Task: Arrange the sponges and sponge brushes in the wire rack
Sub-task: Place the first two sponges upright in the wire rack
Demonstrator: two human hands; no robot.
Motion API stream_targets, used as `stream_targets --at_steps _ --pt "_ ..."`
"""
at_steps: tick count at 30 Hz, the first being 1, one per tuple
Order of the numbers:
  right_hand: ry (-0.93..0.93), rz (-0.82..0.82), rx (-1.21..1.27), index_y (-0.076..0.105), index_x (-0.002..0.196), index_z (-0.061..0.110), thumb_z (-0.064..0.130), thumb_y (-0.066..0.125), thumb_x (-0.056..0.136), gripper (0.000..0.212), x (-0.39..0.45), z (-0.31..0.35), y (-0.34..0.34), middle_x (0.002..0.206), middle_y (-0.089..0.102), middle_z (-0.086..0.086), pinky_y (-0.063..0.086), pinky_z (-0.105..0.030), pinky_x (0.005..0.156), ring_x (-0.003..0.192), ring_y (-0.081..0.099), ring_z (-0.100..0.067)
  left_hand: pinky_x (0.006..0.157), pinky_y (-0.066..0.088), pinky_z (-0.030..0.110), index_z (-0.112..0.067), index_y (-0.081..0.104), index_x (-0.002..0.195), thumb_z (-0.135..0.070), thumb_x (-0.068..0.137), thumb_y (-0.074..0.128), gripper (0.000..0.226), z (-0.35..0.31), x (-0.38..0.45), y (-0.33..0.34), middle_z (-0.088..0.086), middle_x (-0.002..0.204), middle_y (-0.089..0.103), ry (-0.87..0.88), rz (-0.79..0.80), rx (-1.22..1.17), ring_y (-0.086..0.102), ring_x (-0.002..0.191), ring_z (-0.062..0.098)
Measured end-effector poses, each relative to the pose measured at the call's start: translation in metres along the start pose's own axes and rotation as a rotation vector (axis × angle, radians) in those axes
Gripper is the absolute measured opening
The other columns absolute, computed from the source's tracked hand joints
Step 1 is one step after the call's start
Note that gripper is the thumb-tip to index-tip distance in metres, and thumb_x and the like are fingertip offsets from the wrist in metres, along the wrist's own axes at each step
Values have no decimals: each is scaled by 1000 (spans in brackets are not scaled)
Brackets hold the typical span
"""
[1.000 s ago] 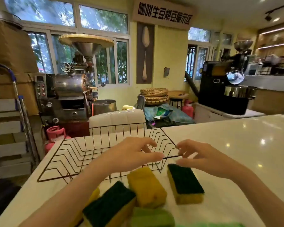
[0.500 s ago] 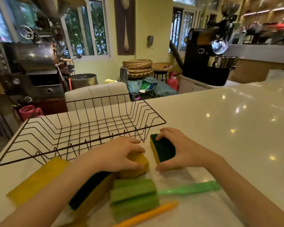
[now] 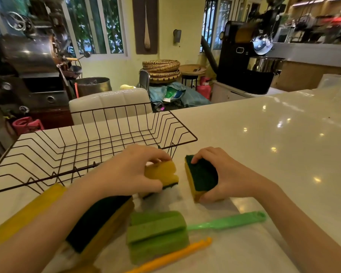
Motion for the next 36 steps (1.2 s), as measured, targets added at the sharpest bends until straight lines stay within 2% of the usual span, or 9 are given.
stream_targets --at_steps 3,7,10,13,18,21,30,33,36 --pt "6 -15 11 42 114 36 44 82 51 75 -1 -5 -3 112 39 16 37 -12 82 102 33 -3 78 45 17 -49 47 104 -33 69 58 40 -5 -2 -12 -28 97 49 15 -112 -153 51 98 2" --pt "4 -7 37 43 112 38 44 82 51 72 -2 -8 -3 112 41 15 38 -17 83 103 37 -5 67 53 21 -46 54 91 -19 82 51 29 -1 -3 -23 -18 101 59 -12 -268 -511 60 88 3" --pt "5 4 53 44 110 39 43 82 51 71 -4 -9 -4 113 42 13 38 -17 83 105 38 -7 71 55 30 -41 59 87 -11 88 41 35 2 1 -13 -12 102 62 -79 -226 -585 60 90 9" --pt "15 20 57 43 112 38 42 83 51 72 -4 -10 -4 116 42 13 39 -18 85 107 37 -6 79 52 37 -40 59 85 -10 90 37 37 7 4 -2 -8 101 63 -144 -171 -572 58 93 13" --pt "29 25 68 43 113 38 40 83 53 73 -5 -10 -3 116 41 13 39 -17 84 107 36 -7 69 46 20 -35 54 95 -18 93 34 26 14 2 4 -11 91 62 -164 -220 -337 55 85 3" --pt "28 33 68 42 113 39 41 83 54 72 -6 -10 -3 115 40 13 39 -18 83 106 37 -7 78 51 32 -29 50 109 -28 92 36 23 9 -2 6 -2 96 65 -130 -294 -81 58 88 11" --pt "24 30 41 41 113 38 44 83 51 76 -6 -9 0 116 38 16 38 -16 85 107 33 -5 91 42 26 -29 51 110 -64 67 55 56 1 -3 29 -13 119 46 -109 30 141 42 107 6" --pt "23 40 33 40 114 38 43 83 51 77 -6 -7 1 116 36 16 39 -22 89 108 31 -5 86 38 23 -30 49 114 -66 64 56 62 1 -4 32 -12 120 46 -146 56 127 41 106 6" --pt "27 74 46 39 115 36 39 83 53 76 -5 -4 2 118 36 14 40 -23 93 109 31 -5 69 38 21 -29 48 114 -68 63 55 65 2 -2 33 -9 105 51 -195 89 120 45 92 8"
Point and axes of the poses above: each hand's wrist, its own x-axis towards the middle knuckle, its own y-axis out of the palm, z = x × y, the point moved 7 cm from there along x, towards the middle knuckle
